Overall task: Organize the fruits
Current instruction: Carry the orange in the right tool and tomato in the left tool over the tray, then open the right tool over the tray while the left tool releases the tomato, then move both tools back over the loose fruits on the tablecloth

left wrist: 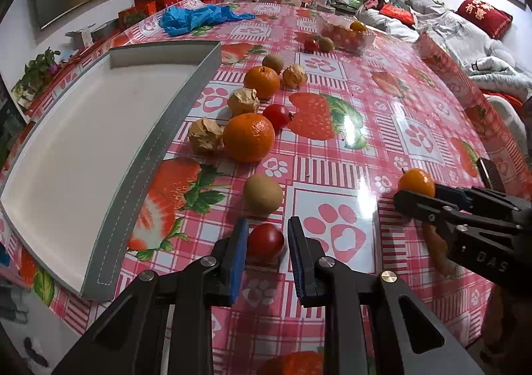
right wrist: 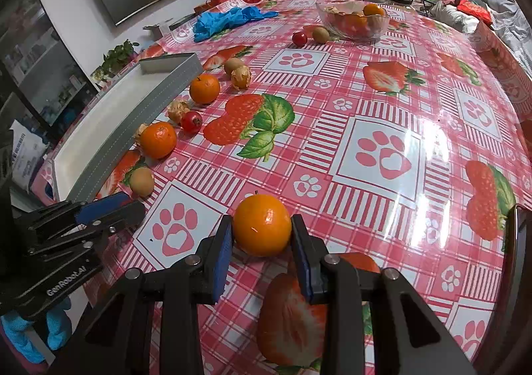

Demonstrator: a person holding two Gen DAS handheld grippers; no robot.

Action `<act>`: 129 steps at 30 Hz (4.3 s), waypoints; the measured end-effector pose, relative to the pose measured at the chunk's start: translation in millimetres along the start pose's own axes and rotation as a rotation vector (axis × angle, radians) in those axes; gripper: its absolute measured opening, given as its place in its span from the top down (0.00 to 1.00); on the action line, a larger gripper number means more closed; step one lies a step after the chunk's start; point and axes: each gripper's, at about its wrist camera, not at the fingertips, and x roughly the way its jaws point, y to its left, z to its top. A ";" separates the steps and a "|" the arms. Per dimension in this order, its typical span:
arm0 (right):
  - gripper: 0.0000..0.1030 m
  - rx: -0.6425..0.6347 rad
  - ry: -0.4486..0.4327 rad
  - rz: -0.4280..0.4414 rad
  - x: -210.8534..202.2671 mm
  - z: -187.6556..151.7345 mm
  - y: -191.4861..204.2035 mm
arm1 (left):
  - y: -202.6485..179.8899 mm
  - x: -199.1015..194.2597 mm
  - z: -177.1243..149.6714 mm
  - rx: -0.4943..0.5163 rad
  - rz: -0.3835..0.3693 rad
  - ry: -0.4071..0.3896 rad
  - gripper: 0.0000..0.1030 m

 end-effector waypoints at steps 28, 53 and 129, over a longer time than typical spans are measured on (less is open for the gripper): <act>0.64 -0.003 -0.004 -0.011 -5.9 4.8 3.6 | 6.4 -6.5 -4.1 -0.023 -0.046 -0.016 0.79; 0.64 -0.212 -0.068 0.112 -20.6 92.0 115.2 | 111.6 -66.4 44.9 -0.128 0.084 -0.162 0.79; 0.06 0.050 0.014 -0.297 16.1 25.4 -44.7 | 6.1 -3.5 43.4 0.074 0.043 -0.030 0.10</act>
